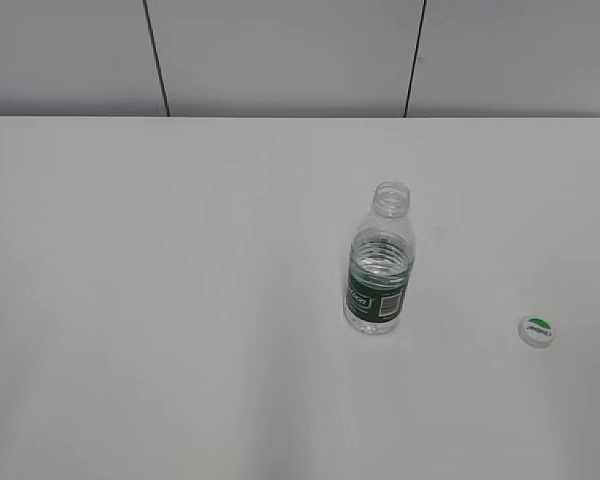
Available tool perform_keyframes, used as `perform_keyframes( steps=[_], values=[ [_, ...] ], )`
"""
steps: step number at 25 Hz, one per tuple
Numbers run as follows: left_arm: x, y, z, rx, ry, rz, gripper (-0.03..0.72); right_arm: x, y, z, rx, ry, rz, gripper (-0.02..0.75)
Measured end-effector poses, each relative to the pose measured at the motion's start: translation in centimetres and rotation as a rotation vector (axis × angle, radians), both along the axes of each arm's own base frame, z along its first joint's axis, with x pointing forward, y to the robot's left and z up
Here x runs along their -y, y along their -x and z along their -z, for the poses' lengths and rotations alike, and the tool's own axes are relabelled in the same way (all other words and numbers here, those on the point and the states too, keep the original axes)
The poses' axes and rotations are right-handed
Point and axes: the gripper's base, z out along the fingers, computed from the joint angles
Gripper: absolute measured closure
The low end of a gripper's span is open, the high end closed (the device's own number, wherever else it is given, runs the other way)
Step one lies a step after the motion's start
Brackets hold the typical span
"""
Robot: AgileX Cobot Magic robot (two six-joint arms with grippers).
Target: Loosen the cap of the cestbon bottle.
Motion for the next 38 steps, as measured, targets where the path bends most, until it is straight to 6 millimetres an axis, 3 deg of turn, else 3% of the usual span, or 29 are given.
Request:
perform_keyframes(
  steps=[8, 15, 38],
  values=[
    [0.2, -0.1, -0.3, 0.042, 0.01, 0.019, 0.169, 0.2, -0.2, 3.2, -0.038, 0.045, 0.01, 0.189],
    [0.2, -0.1, -0.3, 0.045, 0.008, 0.021, 0.169, 0.2, -1.2, 3.4, 0.057, 0.014, 0.037, 0.189],
    [0.2, -0.2, -0.3, 0.048, 0.006, 0.005, 0.209, 0.2, -1.4, 3.4, 0.071, 0.01, 0.039, 0.189]
  ],
)
